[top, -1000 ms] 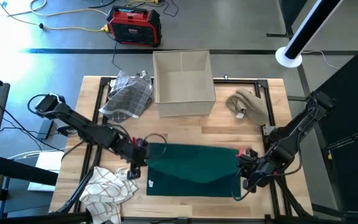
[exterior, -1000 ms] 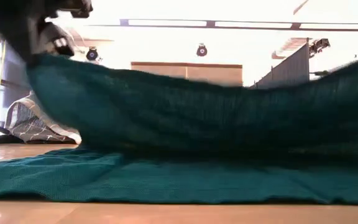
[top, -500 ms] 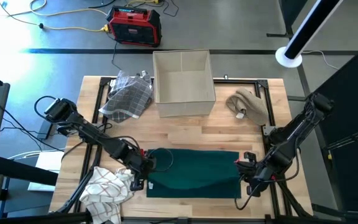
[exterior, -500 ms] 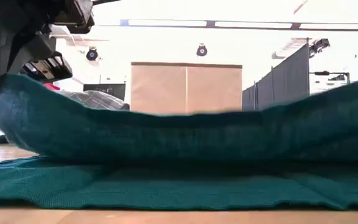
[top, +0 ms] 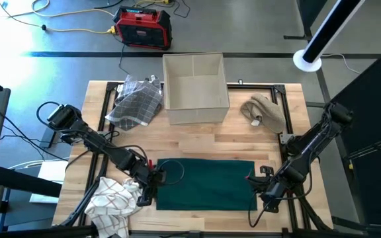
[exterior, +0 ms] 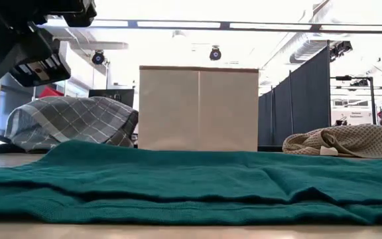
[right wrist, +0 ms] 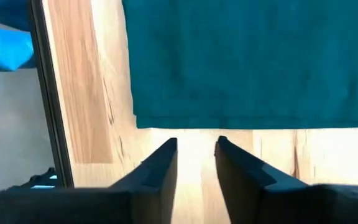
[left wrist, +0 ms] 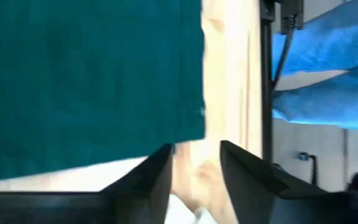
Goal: Fold towel
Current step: Fold the green towel
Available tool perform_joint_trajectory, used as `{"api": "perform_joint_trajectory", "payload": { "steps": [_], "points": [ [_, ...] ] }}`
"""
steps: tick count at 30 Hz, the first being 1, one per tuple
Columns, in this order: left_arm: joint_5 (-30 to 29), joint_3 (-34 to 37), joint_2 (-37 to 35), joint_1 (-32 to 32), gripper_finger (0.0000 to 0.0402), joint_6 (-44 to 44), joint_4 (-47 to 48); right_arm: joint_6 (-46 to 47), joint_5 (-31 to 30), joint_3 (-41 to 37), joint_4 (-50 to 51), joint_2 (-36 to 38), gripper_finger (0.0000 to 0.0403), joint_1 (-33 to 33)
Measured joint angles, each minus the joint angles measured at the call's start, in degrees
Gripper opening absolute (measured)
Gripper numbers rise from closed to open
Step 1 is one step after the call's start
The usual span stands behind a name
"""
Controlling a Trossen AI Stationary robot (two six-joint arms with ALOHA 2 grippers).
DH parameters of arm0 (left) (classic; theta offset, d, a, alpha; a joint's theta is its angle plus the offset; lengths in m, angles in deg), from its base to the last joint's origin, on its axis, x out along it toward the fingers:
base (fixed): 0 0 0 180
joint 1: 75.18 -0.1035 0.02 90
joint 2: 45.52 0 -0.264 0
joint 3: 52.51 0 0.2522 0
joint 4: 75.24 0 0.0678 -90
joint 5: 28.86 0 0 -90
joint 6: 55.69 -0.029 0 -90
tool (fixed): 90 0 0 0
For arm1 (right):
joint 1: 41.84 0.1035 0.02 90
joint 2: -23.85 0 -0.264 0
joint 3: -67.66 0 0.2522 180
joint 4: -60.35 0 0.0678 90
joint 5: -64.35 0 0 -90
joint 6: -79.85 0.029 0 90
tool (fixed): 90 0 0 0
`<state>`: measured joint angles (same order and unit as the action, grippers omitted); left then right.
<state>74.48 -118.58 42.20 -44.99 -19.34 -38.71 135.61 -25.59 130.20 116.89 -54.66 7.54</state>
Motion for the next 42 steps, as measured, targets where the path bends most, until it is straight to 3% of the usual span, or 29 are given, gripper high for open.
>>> {"api": "perform_joint_trajectory", "payload": {
  "steps": [4, 8, 10, 16, 20, 27, 34, 42],
  "points": [
    [2.44, 0.0, -0.79, -0.01, 0.0174, 1.2, 2.88, 5.81, 0.0, 0.48, 0.29, 0.08, 0.0113, -0.54],
    [-5.65, 0.0, -0.83, 0.0, 0.0183, 1.75, 9.21, 15.41, -1.64, 0.65, 0.56, 0.08, 0.0111, -2.4],
    [-9.53, 0.0, -0.83, -0.53, 0.0177, 0.39, 9.5, 22.42, -2.03, -0.09, 0.33, 0.1, 0.0104, -3.87],
    [-12.61, 0.0, -0.83, -3.54, 0.0144, -3.98, 9.4, 51.76, -3.08, -3.48, 5.32, 0.09, 0.0091, -7.5],
    [-16.44, 0.0, -0.83, -3.31, 0.0129, -6.36, 10.43, 60.36, -3.2, -4.69, 5.0, 0.05, 0.009, -8.13],
    [-18.18, 0.0, -0.74, -0.57, 0.0133, -7.13, 13.44, 66.51, -2.38, -4.66, 5.85, -3.85, 0.009, -8.57],
    [-20.12, 0.0, -0.46, 1.4, 0.0144, -7.07, 14.81, 67.42, 3.7, -4.65, 4.61, -10.96, 0.009, -10.04],
    [-19.84, 0.0, -0.39, 3.12, 0.0145, -6.47, 15.26, 68.14, 4.52, -2.38, 3.59, -10.99, 0.009, -10.28]
  ]
}}
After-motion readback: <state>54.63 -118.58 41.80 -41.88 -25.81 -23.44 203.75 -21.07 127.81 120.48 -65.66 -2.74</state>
